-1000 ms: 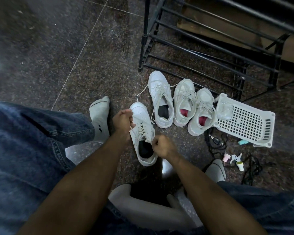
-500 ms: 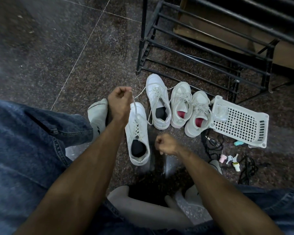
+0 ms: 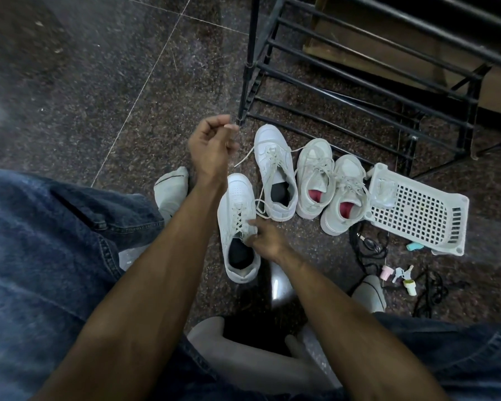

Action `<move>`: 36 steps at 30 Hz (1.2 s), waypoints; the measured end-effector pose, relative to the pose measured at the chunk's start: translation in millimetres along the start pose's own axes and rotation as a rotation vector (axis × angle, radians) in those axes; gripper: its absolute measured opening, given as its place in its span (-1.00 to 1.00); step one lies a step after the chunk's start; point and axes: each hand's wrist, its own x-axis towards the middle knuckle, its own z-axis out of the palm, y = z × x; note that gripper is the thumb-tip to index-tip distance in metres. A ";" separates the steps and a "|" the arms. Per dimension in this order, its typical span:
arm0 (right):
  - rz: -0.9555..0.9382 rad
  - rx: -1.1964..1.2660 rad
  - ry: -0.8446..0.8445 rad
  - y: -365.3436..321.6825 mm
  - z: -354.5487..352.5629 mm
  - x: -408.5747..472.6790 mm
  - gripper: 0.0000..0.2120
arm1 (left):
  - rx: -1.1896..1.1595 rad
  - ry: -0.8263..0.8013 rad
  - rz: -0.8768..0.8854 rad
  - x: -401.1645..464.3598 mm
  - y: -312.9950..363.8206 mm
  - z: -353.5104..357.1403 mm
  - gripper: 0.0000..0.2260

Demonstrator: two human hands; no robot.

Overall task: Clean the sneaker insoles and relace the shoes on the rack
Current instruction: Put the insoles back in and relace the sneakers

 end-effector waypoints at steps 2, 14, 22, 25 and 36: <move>0.004 -0.032 -0.044 -2.6 5.6 1.1 -0.52 | 0.071 -0.021 -0.007 3.8 -0.5 2.4 -0.89; -0.143 -0.556 0.064 23.8 4.9 -16.4 -0.92 | 1.420 -0.611 -0.392 -52.0 -106.9 -74.4 -0.65; -0.023 -0.233 -0.032 22.2 -19.9 -21.2 -0.87 | 1.712 -0.630 -0.397 -55.3 -107.3 -85.9 -0.71; -0.024 -0.231 -0.054 25.5 -33.0 -21.7 -0.88 | 1.775 -0.665 -0.298 -54.6 -101.4 -88.1 -0.76; 0.035 -0.659 -0.077 31.5 -86.3 -56.0 -0.90 | 1.488 -0.572 -0.584 -55.7 -76.9 -84.0 -0.79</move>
